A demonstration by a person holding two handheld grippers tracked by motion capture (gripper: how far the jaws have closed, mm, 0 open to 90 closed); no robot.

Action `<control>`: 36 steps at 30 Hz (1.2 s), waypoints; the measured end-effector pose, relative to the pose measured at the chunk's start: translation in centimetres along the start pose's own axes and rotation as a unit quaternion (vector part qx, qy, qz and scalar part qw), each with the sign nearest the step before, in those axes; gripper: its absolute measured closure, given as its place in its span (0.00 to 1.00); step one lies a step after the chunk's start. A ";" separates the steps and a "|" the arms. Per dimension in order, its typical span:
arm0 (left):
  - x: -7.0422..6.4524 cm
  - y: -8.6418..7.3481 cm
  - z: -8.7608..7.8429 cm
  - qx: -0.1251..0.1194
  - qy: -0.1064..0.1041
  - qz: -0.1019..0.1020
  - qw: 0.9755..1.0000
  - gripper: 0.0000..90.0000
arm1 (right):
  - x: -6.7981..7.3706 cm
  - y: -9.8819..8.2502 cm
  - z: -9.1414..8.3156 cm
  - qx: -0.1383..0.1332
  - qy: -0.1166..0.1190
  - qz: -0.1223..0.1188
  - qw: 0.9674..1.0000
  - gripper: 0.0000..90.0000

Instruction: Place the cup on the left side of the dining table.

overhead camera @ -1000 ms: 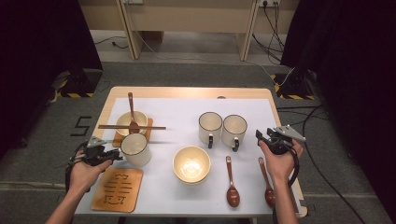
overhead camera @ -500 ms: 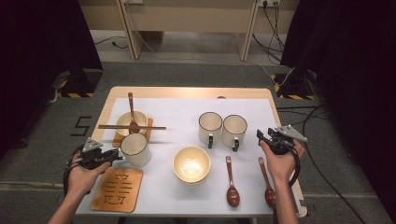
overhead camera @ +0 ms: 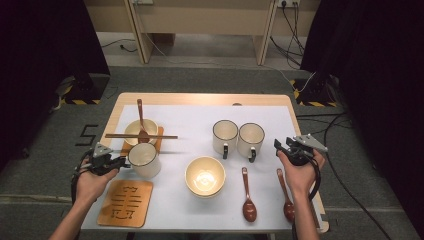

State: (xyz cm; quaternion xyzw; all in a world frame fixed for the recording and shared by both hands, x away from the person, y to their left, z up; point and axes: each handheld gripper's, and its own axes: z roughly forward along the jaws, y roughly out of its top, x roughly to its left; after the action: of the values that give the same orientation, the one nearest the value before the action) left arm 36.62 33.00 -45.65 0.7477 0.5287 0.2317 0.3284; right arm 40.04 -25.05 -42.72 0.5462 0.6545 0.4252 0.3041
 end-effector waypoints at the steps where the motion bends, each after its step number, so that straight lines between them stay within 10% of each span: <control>1: 0.0 0.0 0.0 -0.001 -0.001 -0.001 1.000 0.90 | 0.0 0.0 0.0 0.001 0.000 0.000 1.000 0.57; 18: -0.5 -2.0 -2.4 -0.043 0.013 -0.014 0.999 0.61 | -0.1 0.1 -0.2 0.000 0.000 0.001 1.000 0.57; 36: -1.9 -5.6 -5.3 -0.086 0.028 -0.033 0.995 0.56 | 0.0 0.0 -0.1 0.000 0.001 0.000 1.000 0.57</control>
State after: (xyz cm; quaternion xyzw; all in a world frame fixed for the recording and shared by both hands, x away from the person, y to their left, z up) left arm 28.73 33.77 -46.23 0.6922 0.5398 0.2866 0.3840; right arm 39.94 -25.05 -42.63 0.5456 0.6551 0.4258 0.3031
